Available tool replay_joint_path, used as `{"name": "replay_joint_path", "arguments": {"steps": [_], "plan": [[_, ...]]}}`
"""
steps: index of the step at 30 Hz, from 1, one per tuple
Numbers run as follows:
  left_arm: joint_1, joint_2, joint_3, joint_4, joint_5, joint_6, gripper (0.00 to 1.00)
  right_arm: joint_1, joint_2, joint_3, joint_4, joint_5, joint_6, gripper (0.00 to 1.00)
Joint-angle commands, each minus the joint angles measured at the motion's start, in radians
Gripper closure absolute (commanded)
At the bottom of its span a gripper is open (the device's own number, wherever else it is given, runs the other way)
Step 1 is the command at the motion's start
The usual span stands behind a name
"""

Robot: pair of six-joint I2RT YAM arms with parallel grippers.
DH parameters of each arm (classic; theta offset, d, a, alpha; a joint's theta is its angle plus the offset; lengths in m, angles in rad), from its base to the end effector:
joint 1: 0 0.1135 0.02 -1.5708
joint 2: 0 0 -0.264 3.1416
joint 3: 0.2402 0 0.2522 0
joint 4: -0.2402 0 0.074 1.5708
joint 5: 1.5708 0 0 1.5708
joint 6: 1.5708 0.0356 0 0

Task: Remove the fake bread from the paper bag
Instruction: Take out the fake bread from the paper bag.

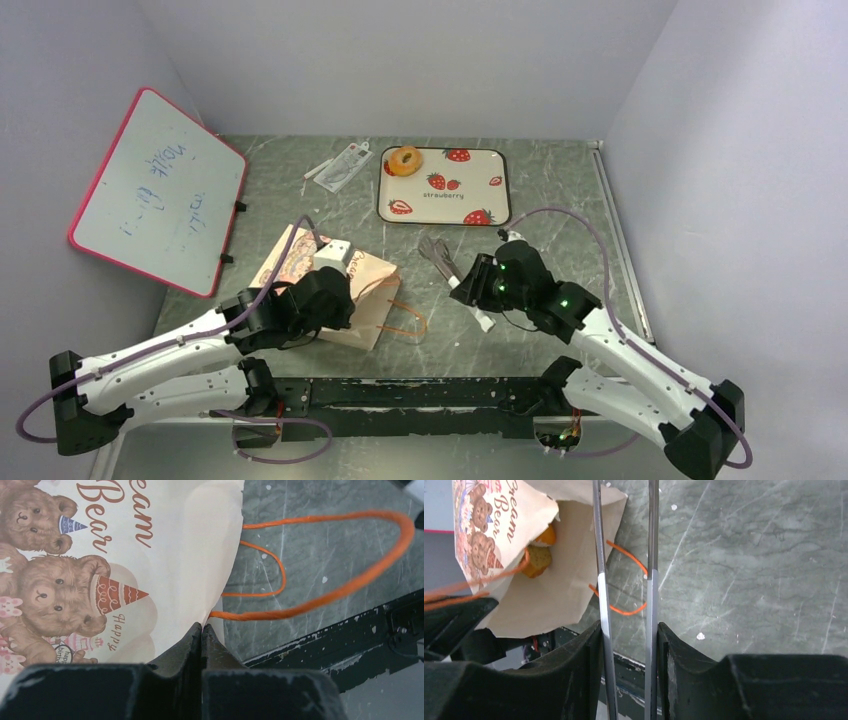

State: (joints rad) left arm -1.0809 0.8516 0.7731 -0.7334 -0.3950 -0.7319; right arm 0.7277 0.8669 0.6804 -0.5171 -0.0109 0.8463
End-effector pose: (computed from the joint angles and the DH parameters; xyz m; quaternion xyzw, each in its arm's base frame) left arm 0.0914 -0.1423 0.2752 0.0866 0.9096 -0.1736 0.3674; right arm 0.1375 0.1230 0.2574 0.0515 0.9060 0.3010 0.2931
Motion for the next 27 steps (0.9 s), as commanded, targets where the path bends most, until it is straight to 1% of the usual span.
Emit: {"name": "replay_joint_path", "arguments": {"steps": [1, 8, 12, 19, 23, 27], "plan": [[-0.001, 0.004, -0.001, -0.01, -0.087, -0.077, 0.93, 0.001, -0.063, -0.003, -0.059, -0.033, -0.01, 0.59], [-0.001, -0.001, -0.009, 0.002, -0.148, -0.128, 0.93, 0.001, -0.117, -0.009, -0.128, -0.138, -0.041, 0.6], [-0.001, -0.025, -0.026, 0.008, -0.163, -0.149, 0.93, 0.002, -0.108, -0.012, -0.141, -0.198, -0.075, 0.61], [-0.001, -0.081, -0.064, 0.037, -0.141, -0.148, 0.93, 0.022, -0.082, -0.071, -0.023, -0.313, -0.077, 0.62], [-0.001, -0.098, -0.065, 0.068, -0.122, -0.1, 0.93, 0.085, -0.024, -0.078, 0.075, -0.338, -0.07, 0.62], [-0.001, -0.074, -0.049, 0.075, -0.1, -0.073, 0.93, 0.138, 0.055, -0.078, 0.194, -0.34, -0.058, 0.62]]}}
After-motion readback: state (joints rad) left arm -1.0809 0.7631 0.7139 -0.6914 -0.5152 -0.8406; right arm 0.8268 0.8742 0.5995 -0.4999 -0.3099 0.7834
